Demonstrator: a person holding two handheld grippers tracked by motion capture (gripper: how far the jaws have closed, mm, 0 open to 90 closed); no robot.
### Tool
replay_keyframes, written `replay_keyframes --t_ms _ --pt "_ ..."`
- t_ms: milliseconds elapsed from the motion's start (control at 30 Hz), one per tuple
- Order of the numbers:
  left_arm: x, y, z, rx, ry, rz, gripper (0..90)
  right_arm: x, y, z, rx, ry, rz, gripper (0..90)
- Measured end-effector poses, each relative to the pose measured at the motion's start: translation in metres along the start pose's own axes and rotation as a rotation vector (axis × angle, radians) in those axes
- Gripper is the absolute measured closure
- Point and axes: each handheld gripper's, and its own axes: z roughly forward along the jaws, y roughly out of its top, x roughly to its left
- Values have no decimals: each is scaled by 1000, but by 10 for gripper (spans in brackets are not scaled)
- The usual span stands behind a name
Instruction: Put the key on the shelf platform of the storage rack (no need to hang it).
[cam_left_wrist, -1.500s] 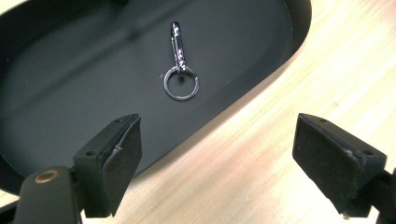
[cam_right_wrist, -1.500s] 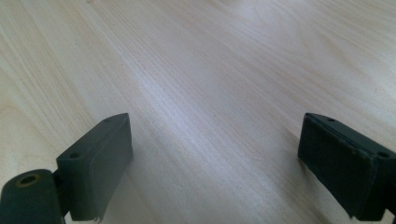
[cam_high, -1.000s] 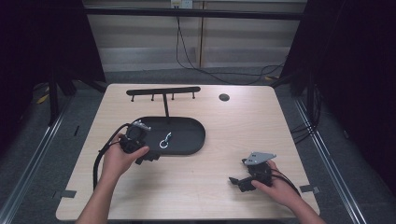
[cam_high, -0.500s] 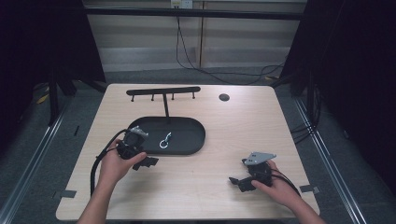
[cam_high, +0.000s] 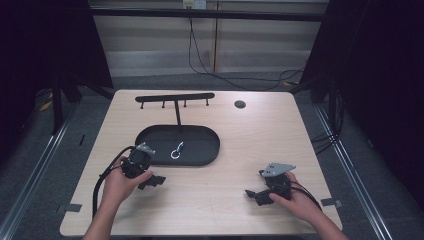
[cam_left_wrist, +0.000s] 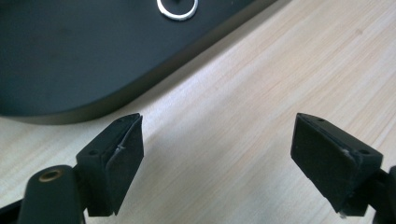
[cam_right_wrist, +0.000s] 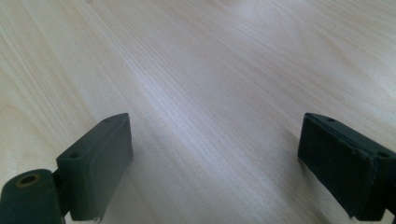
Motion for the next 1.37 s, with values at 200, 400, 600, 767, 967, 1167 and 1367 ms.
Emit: replay_keyframes --t_ms 200,400,600,767,967,1167,1367 --pt "0 -9 6 7 -7 -3 170 0 0 0 0 0 0 96" --pt "2 -15 9 9 9 18 167 0 0 0 0 0 0 96" --pt "0 -23 13 -6 40 56 167 0 0 0 0 0 0 96" --pt "-4 -28 14 -27 77 99 158 0 0 0 0 0 -1 96" --pt "-5 -33 15 -70 82 107 146 0 0 0 1 -3 -1 96" --pt "-5 -38 16 -106 77 104 138 0 0 0 1 -3 -1 96" --pt "-5 -39 16 -118 77 99 138 0 0 0 1 -2 -1 96"
